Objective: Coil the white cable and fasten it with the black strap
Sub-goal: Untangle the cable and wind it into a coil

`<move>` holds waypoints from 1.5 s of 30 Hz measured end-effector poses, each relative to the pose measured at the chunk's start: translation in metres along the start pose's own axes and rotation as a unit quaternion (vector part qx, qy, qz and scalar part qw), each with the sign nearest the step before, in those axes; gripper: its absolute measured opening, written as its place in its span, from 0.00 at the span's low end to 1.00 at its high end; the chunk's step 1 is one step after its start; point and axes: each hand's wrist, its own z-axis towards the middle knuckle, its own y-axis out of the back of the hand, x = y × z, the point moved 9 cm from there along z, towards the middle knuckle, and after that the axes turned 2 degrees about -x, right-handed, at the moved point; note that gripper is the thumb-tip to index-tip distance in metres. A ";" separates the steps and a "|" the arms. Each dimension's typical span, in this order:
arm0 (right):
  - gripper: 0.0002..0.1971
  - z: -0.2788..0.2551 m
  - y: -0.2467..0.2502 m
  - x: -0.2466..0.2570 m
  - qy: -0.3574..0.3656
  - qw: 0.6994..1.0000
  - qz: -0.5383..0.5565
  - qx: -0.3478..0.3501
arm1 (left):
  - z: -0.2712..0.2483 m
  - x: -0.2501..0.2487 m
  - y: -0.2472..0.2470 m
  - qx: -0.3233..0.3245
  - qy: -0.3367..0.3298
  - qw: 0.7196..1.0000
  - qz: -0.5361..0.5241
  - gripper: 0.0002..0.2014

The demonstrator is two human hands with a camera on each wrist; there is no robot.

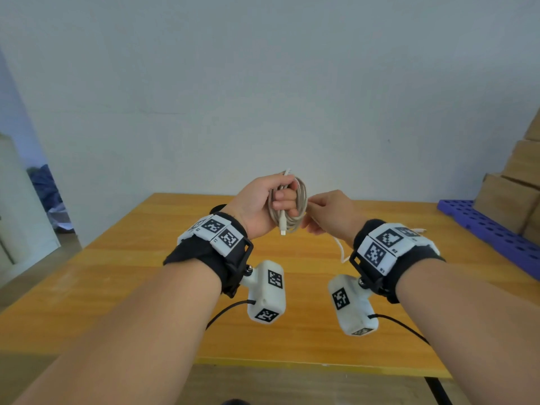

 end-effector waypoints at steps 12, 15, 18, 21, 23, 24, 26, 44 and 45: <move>0.13 -0.017 -0.035 0.001 -0.023 0.988 -0.071 0.132 | 0.008 -0.014 -0.001 -0.086 -0.087 0.992 -0.045 0.09; 0.13 -0.018 -0.037 0.006 -0.002 0.987 -0.094 0.134 | 0.010 -0.018 0.006 -0.139 -0.116 0.983 0.001 0.08; 0.13 -0.018 -0.037 0.008 0.006 0.983 -0.123 0.134 | 0.010 -0.018 0.012 -0.171 -0.138 0.975 0.039 0.05; 0.13 -0.019 -0.037 0.010 0.007 0.981 -0.136 0.136 | 0.010 -0.018 0.018 -0.191 -0.149 0.965 0.099 0.10; 0.13 -0.020 -0.036 0.011 0.008 0.981 -0.140 0.133 | 0.009 -0.019 0.022 -0.205 -0.149 0.957 0.139 0.12; 0.13 -0.020 -0.035 0.012 0.008 0.982 -0.139 0.131 | 0.008 -0.019 0.025 -0.212 -0.148 0.953 0.158 0.12; 0.13 -0.020 -0.032 0.013 0.013 0.982 -0.140 0.123 | 0.007 -0.020 0.030 -0.221 -0.142 0.944 0.201 0.13; 0.09 -0.015 -0.013 0.023 0.050 0.994 -0.083 0.054 | 0.012 -0.001 0.036 -0.160 -0.072 0.862 0.475 0.06; 0.08 -0.014 -0.011 0.022 0.051 0.994 -0.080 0.049 | 0.013 0.001 0.036 -0.151 -0.064 0.862 0.480 0.12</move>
